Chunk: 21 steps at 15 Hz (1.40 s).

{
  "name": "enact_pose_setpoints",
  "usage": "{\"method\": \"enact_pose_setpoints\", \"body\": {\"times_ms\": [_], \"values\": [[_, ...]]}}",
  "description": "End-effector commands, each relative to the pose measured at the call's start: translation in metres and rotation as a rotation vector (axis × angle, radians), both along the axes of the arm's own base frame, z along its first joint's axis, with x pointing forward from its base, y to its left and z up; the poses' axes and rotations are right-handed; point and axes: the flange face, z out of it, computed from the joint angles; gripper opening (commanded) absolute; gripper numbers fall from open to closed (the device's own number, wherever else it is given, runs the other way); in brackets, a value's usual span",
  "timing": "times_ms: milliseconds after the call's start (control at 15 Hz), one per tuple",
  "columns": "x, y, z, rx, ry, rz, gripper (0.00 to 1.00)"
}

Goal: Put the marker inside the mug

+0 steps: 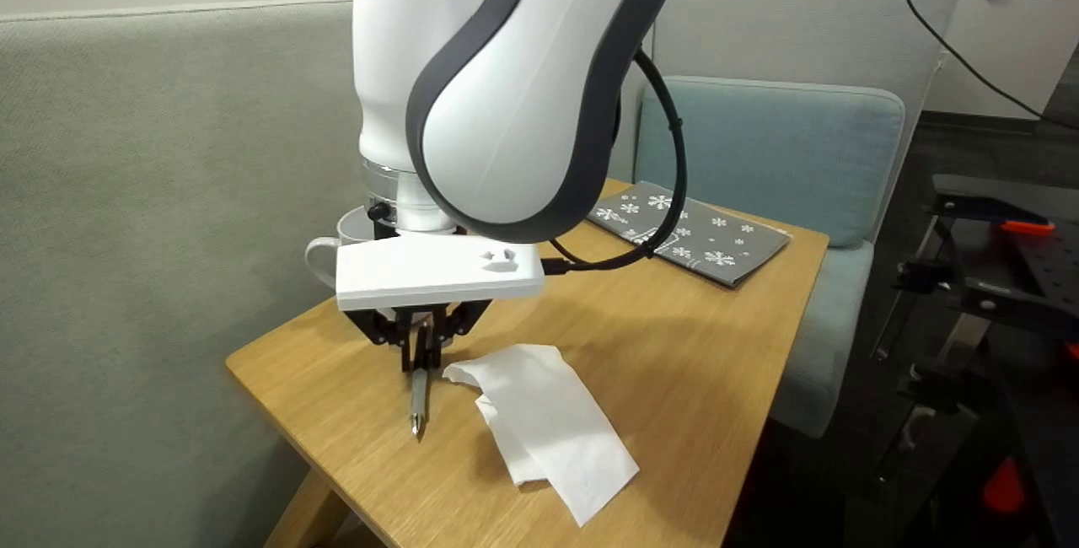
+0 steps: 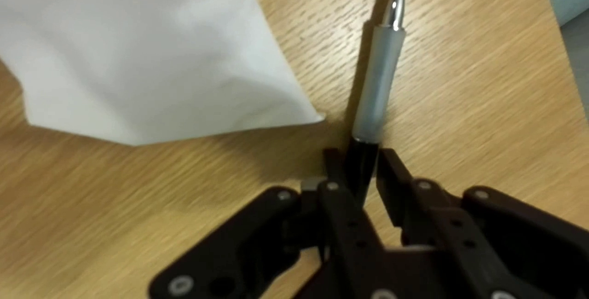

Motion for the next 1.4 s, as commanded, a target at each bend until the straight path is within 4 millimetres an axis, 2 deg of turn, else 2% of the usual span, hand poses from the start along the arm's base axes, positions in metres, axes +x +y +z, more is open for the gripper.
{"method": "enact_pose_setpoints", "body": {"times_ms": [0, 200, 467, 1000, 1333], "values": [[0.005, 0.002, 0.002, -0.012, 0.01, -0.026, 0.01], [0.004, 0.0, 0.004, -0.015, 0.028, -0.025, 0.04], [-0.008, 0.002, 0.026, 0.001, 0.025, -0.015, 0.04], [-0.034, 0.006, 0.094, 0.012, -0.014, 0.012, 0.04], [-0.043, -0.003, 0.145, -0.011, -0.086, 0.033, 0.04]]}}
